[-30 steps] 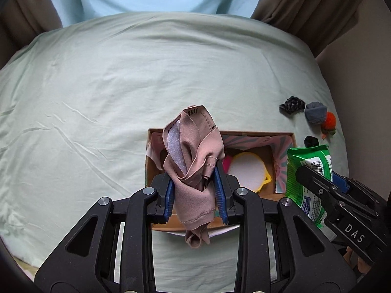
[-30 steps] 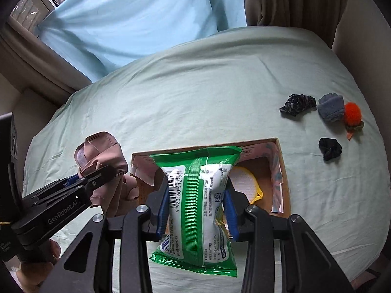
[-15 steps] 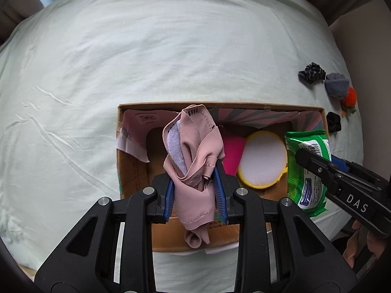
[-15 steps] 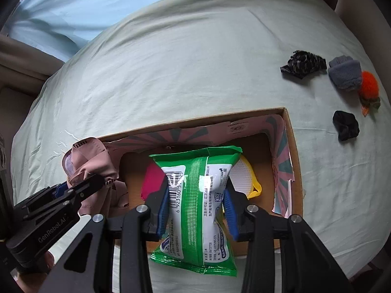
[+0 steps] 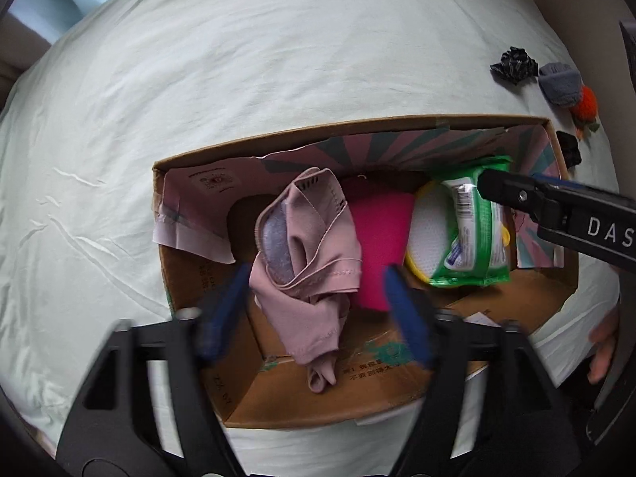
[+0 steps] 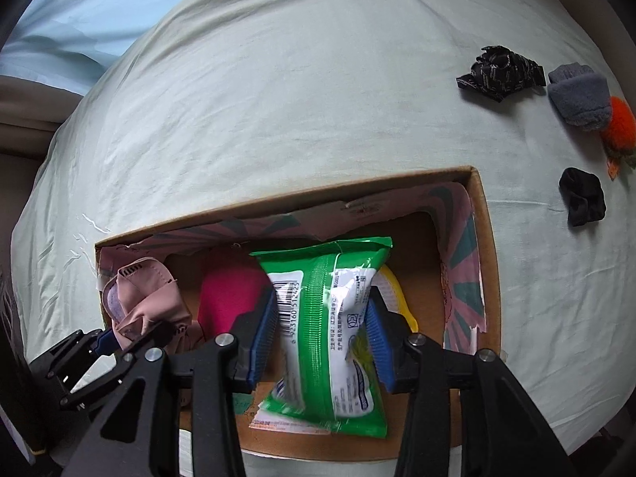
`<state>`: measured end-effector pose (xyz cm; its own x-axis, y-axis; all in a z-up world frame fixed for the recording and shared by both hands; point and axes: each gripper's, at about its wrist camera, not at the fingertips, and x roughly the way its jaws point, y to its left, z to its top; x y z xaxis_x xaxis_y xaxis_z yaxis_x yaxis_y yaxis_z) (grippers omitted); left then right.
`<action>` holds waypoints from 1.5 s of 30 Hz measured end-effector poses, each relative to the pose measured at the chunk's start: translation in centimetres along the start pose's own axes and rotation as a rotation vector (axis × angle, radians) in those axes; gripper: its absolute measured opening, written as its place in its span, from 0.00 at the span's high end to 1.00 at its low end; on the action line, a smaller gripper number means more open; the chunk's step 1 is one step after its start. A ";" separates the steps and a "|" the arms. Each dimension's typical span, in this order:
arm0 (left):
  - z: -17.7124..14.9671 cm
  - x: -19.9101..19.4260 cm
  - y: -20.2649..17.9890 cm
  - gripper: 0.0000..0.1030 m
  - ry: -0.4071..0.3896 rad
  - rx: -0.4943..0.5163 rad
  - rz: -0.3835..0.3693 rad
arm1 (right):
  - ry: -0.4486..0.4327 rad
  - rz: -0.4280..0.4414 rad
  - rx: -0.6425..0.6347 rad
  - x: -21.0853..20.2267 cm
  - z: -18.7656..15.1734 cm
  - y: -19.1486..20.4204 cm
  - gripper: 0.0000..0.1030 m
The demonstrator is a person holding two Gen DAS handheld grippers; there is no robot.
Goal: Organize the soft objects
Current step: 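Carry the pink sock and green wipe pack into the box and release, then move both open tools over the black sock and orange pompom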
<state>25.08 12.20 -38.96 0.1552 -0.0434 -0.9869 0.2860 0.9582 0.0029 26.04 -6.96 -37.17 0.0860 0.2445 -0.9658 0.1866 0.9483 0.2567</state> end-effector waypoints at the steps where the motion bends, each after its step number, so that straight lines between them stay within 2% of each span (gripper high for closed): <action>1: -0.3 -0.5 -0.2 0.00 -0.029 0.014 0.015 | -0.015 0.001 -0.008 0.0 0.2 0.1 0.20; 2: -0.4 -0.9 -0.3 0.00 -0.040 0.024 0.011 | -0.035 -0.020 -0.025 -0.1 0.3 0.4 0.00; 4: -0.6 -1.3 -0.2 0.00 -0.029 0.032 0.001 | -0.059 -0.052 -0.080 0.0 0.4 0.9 0.00; 7: -0.8 -1.6 -0.4 0.00 -0.026 0.025 -0.007 | -0.014 -0.073 -0.136 1.0 0.2 1.3 0.00; 14: -1.0 -3.7 0.2 0.00 -0.055 0.001 -0.030 | -0.012 -0.050 -0.099 0.5 -0.4 1.0 0.00; 21: -2.1 -5.5 0.0 0.00 -0.095 -0.005 -0.029 | -0.054 -0.064 -0.107 -1.4 -1.1 1.4 0.00; 33: -5.3 -13.4 0.7 0.00 -0.218 -0.060 -0.040 | -0.169 -0.051 -0.089 -9.2 -4.2 2.3 0.00; 45: -11.0 -22.5 0.0 0.00 -0.342 -0.082 -0.060 | -0.333 -0.073 -0.114 -19.8 -10.3 2.7 0.00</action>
<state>11.16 16.31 -18.53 0.4520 -0.1791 -0.8739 0.2292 0.9701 -0.0802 14.81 -7.14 -17.71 0.3944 0.1137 -0.9119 0.0950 0.9819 0.1636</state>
